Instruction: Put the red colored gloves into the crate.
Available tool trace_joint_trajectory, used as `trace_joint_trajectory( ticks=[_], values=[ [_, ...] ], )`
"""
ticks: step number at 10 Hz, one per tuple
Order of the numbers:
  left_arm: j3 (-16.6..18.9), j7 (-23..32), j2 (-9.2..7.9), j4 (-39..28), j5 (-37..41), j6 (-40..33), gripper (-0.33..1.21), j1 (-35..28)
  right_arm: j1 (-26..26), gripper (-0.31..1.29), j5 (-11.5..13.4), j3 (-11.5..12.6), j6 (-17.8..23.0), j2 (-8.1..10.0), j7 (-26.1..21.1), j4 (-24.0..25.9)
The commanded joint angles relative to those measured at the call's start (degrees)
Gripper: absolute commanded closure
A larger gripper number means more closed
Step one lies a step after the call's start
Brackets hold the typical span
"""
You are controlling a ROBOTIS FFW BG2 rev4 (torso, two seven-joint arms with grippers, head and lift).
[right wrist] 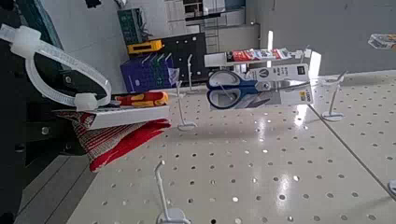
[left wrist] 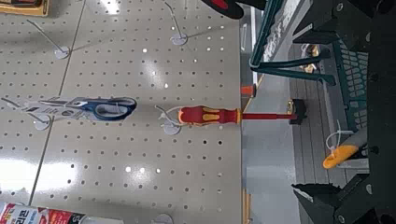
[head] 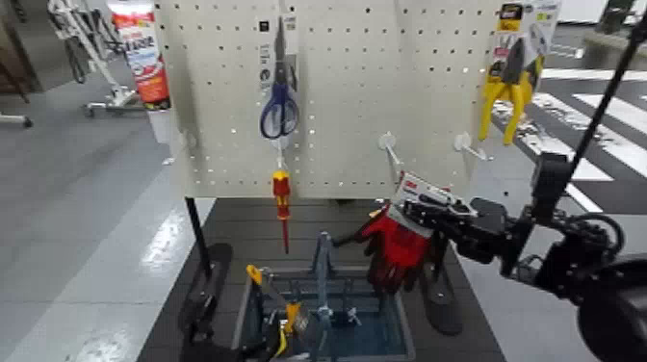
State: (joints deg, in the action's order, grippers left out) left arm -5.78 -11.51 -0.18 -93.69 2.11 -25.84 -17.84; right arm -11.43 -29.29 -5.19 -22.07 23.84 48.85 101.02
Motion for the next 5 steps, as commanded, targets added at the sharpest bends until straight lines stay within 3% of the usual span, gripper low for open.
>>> trace_joint_trajectory(
  ticks=[1,5],
  values=[
    [-0.03,0.0,5.89,0.08,0.0,0.0,0.17,0.0,0.62,1.15,-1.83,-2.54,0.72,-0.9,-0.25,-1.17],
    [-0.03,0.0,5.71,0.08,0.09,0.09,0.17,0.09,0.79,1.15,-3.67,-6.76,2.47,-1.95,0.01,-6.01]
  ],
)
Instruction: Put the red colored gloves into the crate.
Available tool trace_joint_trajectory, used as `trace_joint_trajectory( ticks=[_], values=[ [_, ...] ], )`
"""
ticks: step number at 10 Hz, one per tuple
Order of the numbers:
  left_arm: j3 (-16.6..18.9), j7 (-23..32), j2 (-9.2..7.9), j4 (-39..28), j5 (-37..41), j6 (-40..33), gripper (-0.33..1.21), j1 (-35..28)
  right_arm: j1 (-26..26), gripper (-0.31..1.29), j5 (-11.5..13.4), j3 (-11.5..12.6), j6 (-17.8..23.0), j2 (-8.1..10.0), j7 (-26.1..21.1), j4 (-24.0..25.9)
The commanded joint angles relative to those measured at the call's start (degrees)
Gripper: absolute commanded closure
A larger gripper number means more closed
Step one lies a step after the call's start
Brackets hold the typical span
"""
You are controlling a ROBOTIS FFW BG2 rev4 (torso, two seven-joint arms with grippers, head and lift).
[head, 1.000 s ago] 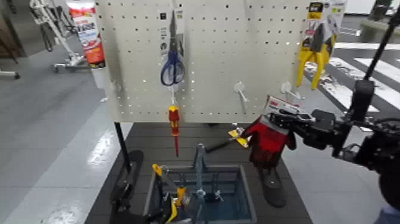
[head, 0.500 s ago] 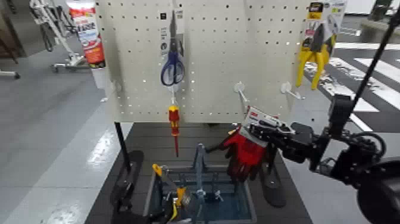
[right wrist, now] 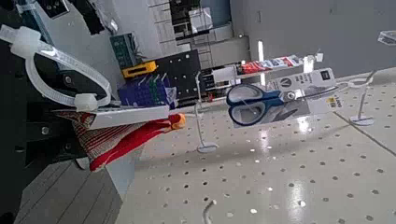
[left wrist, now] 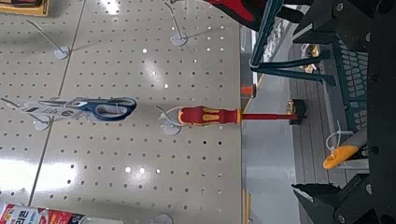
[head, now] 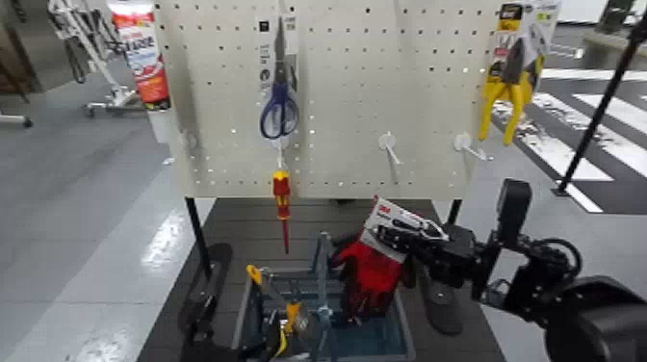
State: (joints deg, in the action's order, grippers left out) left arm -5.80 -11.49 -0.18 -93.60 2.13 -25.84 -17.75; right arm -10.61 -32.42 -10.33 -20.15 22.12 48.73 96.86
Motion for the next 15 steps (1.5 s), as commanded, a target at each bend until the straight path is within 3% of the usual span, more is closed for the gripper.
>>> trace_joint_trajectory(
  ticks=[1,8,14,15],
  values=[
    [0.0,0.06,5.71,0.0,0.06,0.09,0.17,0.09,-0.2,1.15,-1.24,-2.68,1.34,-0.41,0.22,-3.52],
    [-0.18,-0.03,5.71,0.08,0.06,0.09,0.17,0.09,-1.52,1.15,-1.68,-7.95,4.59,-1.38,1.36,-11.26],
    [-0.35,-0.03,5.62,0.08,0.06,0.09,0.17,0.18,-1.52,1.1,-0.8,-8.92,4.94,-1.38,1.19,-13.1],
    [-0.26,-0.03,5.62,0.08,0.06,0.09,0.17,0.18,-1.52,0.53,-0.8,-8.92,4.33,-1.29,0.92,-12.93]
  ],
)
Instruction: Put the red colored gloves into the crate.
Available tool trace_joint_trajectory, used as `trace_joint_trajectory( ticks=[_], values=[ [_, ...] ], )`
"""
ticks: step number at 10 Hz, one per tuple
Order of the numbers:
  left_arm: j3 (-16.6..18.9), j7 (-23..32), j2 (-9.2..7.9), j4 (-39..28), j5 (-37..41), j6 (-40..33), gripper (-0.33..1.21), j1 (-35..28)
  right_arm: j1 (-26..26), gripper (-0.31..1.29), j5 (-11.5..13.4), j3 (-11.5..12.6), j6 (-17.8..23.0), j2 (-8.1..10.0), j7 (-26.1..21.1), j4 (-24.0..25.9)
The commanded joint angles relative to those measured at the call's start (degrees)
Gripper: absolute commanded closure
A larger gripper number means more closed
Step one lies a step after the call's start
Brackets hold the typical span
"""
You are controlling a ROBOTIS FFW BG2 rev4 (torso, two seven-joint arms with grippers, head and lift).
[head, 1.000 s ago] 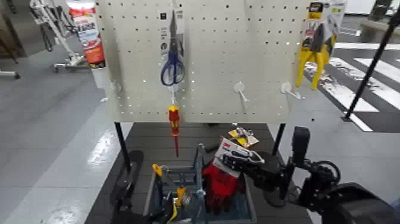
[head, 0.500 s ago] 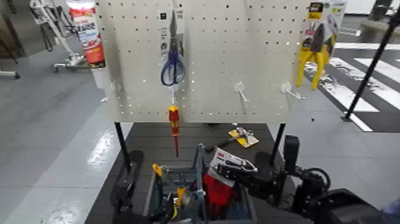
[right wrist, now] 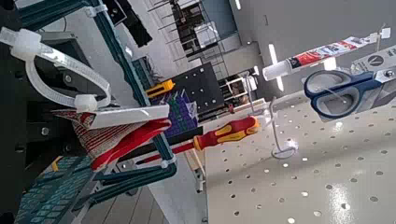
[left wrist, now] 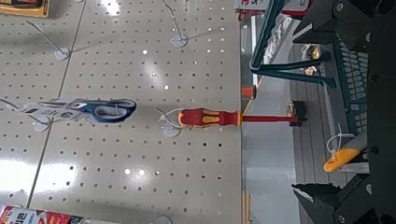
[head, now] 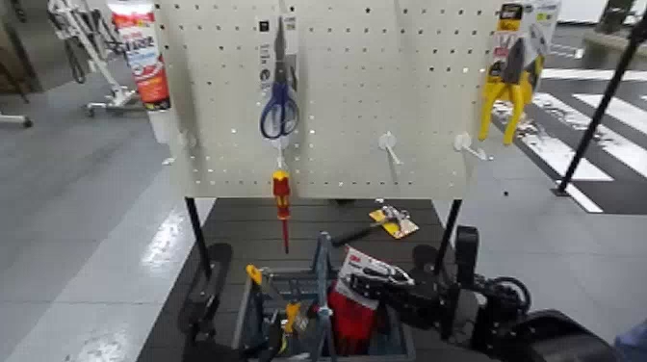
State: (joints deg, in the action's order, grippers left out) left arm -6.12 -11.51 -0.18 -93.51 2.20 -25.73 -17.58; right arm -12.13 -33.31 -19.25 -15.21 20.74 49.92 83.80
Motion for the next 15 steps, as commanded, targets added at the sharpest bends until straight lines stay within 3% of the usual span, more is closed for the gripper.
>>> trace_joint_trajectory(
  ticks=[1,9,11,13,15],
  values=[
    [-0.03,0.0,5.62,0.0,0.0,-0.02,0.17,0.0,0.0,-0.05,0.26,-0.09,-1.49,0.18,-0.26,0.31],
    [-0.12,0.0,5.62,0.0,0.0,-0.02,0.17,0.0,0.26,-0.06,0.61,0.61,-0.87,0.26,-0.61,1.54],
    [-0.12,0.0,5.62,0.0,0.0,-0.02,0.17,0.0,2.46,-0.05,1.32,2.55,0.53,0.62,-3.34,4.27],
    [-0.12,0.0,5.62,0.0,0.0,-0.02,0.17,-0.09,8.53,-0.05,6.15,6.85,2.73,0.79,-11.25,11.56],
    [-0.03,0.0,5.62,-0.09,0.09,-0.02,0.17,-0.18,17.05,-0.04,12.04,11.6,6.42,-0.26,-21.09,19.65]
  ],
)
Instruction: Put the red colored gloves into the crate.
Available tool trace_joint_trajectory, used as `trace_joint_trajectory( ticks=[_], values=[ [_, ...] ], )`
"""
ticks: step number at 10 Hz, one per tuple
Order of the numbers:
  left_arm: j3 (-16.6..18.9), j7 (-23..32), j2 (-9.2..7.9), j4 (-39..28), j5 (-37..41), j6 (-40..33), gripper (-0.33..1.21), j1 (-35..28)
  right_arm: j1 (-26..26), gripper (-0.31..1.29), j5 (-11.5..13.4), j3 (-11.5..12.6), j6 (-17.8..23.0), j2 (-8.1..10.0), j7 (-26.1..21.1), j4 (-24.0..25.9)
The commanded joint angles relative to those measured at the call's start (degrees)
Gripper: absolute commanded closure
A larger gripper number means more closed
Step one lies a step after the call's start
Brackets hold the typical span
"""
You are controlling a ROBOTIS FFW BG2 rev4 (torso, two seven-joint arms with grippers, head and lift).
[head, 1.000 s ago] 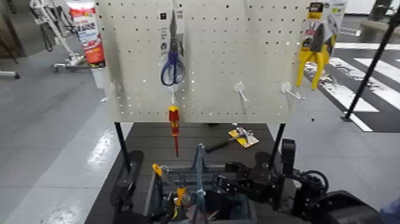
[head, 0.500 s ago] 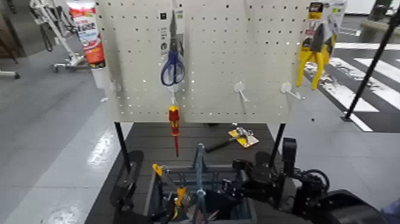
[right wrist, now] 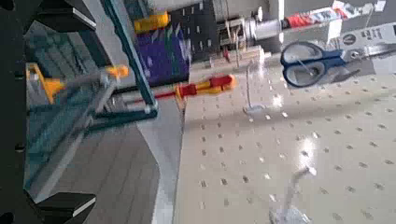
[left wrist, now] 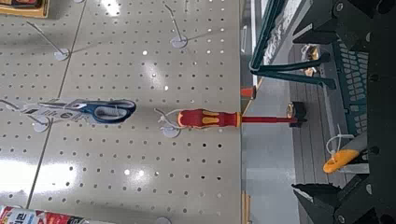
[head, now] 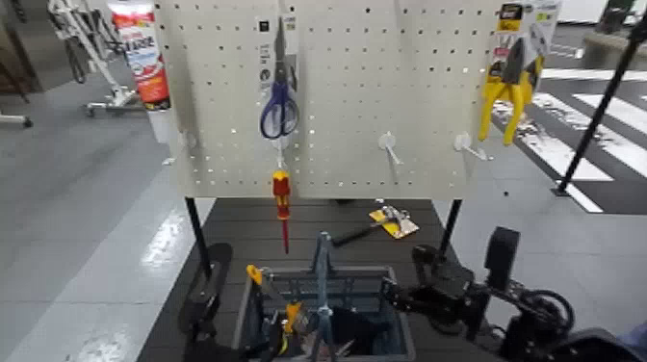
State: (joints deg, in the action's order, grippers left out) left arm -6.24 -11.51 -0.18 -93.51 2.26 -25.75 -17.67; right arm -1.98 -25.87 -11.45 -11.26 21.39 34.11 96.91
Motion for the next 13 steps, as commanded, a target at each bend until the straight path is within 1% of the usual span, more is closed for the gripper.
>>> trace_joint_trajectory(
  ticks=[1,2,3,4,5,6,7,8,9,10,11,12,13],
  values=[
    [0.18,-0.01,5.62,-0.09,0.03,0.0,0.17,-0.18,10.68,-0.02,5.39,5.21,4.94,-1.35,-8.79,8.82],
    [0.26,-0.01,5.54,-0.18,0.03,0.0,0.17,-0.18,15.07,-0.02,8.2,6.88,5.73,-1.7,-11.96,12.51],
    [0.44,-0.01,5.54,-0.18,0.12,0.0,0.17,-0.26,19.29,-0.02,10.93,8.64,5.99,-2.93,-14.51,16.2],
    [0.61,-0.01,5.54,-0.35,0.12,0.0,0.17,-0.44,22.37,-0.02,12.86,9.87,8.01,-4.6,-16.44,18.05],
    [0.88,0.08,5.54,-0.35,0.12,-0.09,0.17,-0.62,25.09,-0.02,15.23,10.31,10.03,-6.18,-18.11,19.45],
    [1.05,0.08,5.62,-0.44,0.12,-0.09,0.17,-0.7,27.29,-0.01,16.64,11.54,10.03,-7.76,-18.29,20.68],
    [1.41,0.08,5.62,-0.62,0.03,-0.18,0.17,-1.06,28.78,-0.01,16.64,11.71,10.3,-8.03,-19.69,21.39],
    [1.58,0.17,5.62,-0.7,0.12,-0.26,0.17,-1.23,30.19,0.02,16.73,11.71,11.0,-7.59,-21.63,22.18],
    [1.58,0.26,5.62,-0.79,0.03,-0.26,0.17,-1.41,31.6,0.02,17.34,11.62,11.26,-6.89,-24.09,23.32],
    [1.85,0.26,5.71,-1.06,0.03,-0.26,0.17,-1.67,32.47,0.03,18.31,11.1,10.03,-6.09,-25.93,24.9],
    [2.02,0.34,5.71,-1.23,0.03,-0.26,0.17,-1.76,32.65,0.03,19.19,10.92,10.39,-5.83,-26.72,25.08],
    [2.11,0.34,5.71,-1.41,0.03,-0.26,0.17,-1.93,33.35,0.03,20.86,10.66,10.03,-5.83,-28.04,25.87],
    [2.02,0.43,5.71,-1.41,0.03,-0.26,0.17,-1.93,33.27,0.02,21.21,10.13,9.51,-5.57,-28.66,26.04]
  ],
)
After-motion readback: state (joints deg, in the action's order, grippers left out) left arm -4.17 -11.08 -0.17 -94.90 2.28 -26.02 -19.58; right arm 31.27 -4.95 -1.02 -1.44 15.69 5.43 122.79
